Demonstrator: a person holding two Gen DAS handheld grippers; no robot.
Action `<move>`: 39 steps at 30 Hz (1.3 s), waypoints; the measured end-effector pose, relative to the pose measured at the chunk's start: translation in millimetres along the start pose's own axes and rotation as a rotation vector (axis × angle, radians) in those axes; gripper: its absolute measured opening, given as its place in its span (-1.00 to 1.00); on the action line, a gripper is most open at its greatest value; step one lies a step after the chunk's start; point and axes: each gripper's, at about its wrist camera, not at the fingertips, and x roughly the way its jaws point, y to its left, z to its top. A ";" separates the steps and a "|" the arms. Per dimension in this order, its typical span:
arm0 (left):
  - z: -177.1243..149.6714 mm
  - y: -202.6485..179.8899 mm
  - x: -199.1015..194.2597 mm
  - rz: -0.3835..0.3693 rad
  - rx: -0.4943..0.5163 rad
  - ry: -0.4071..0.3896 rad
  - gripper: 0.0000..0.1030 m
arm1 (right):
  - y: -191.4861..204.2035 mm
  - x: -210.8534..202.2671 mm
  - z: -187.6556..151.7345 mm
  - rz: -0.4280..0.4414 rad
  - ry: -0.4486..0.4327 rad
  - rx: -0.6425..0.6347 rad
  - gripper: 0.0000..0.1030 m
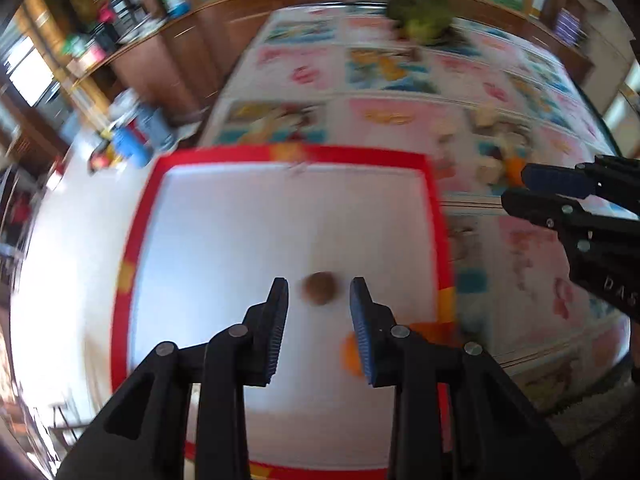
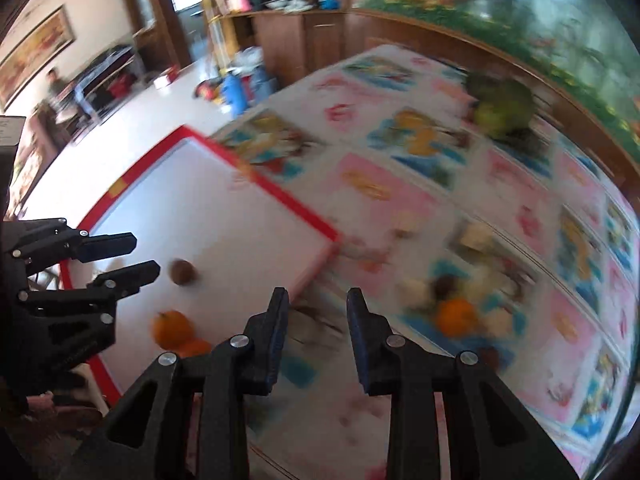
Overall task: Organize fruits
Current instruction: 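Grasp a red date with the right tool while the left tool reaches for a brown kiwi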
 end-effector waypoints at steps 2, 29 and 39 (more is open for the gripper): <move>10.1 -25.1 0.5 -0.040 0.079 -0.023 -0.35 | -27.3 -11.6 -21.9 -0.049 -0.003 0.056 -0.43; 69.9 -163.4 55.2 -0.294 0.249 0.016 -0.35 | -149.1 -5.9 -110.8 -0.101 0.081 0.518 -0.51; 74.3 -196.9 60.9 -0.332 0.278 0.031 -0.35 | -169.0 -24.8 -141.2 -0.081 0.082 0.584 -0.51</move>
